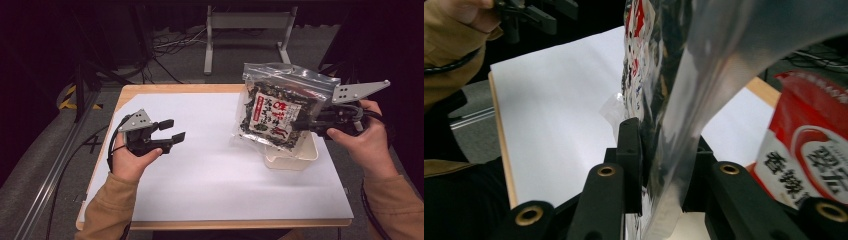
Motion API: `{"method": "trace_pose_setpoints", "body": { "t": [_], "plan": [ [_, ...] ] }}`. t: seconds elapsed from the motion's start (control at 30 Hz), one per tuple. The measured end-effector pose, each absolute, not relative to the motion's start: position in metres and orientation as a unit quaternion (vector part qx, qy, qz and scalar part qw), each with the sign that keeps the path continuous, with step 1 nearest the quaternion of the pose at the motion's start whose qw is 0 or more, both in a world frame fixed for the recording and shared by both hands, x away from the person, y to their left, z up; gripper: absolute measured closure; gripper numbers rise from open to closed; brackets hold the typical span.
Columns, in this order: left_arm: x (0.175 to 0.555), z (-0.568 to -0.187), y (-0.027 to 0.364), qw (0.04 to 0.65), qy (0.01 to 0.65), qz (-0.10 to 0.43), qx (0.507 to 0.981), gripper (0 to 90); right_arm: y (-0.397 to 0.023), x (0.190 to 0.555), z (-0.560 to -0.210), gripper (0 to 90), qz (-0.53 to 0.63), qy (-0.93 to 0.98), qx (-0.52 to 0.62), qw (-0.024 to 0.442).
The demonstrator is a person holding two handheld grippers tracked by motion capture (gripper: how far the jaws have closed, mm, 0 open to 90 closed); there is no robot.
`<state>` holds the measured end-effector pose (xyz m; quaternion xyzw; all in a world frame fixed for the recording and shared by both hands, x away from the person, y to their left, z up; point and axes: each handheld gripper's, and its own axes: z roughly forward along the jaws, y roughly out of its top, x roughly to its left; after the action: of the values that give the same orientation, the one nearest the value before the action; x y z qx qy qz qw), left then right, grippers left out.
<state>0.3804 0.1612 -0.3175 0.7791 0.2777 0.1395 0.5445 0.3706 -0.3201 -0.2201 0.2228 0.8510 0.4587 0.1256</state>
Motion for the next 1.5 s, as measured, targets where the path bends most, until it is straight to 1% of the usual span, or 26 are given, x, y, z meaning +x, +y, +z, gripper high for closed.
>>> {"method": "trace_pose_setpoints", "body": {
  "t": [0.43, 0.73, 0.93, 1.5],
  "plan": [
    [0.382, -0.322, 0.163, 0.543, 0.281, 0.141, 0.779, 36.4, -0.342, 0.374, -0.213, 75.2, 0.451, 0.843, 0.24, 0.168],
    [0.383, -0.327, 0.166, 0.534, 0.286, 0.152, 0.781, 30.3, -0.356, 0.378, -0.221, 75.1, 0.438, 0.838, 0.253, 0.206],
    [0.384, -0.328, 0.167, 0.531, 0.287, 0.157, 0.782, 28.7, -0.361, 0.381, -0.229, 75.1, 0.434, 0.835, 0.258, 0.217],
    [0.386, -0.33, 0.168, 0.529, 0.291, 0.154, 0.782, 28.7, -0.368, 0.394, -0.264, 75.1, 0.408, 0.831, 0.311, 0.217]
  ]
}}
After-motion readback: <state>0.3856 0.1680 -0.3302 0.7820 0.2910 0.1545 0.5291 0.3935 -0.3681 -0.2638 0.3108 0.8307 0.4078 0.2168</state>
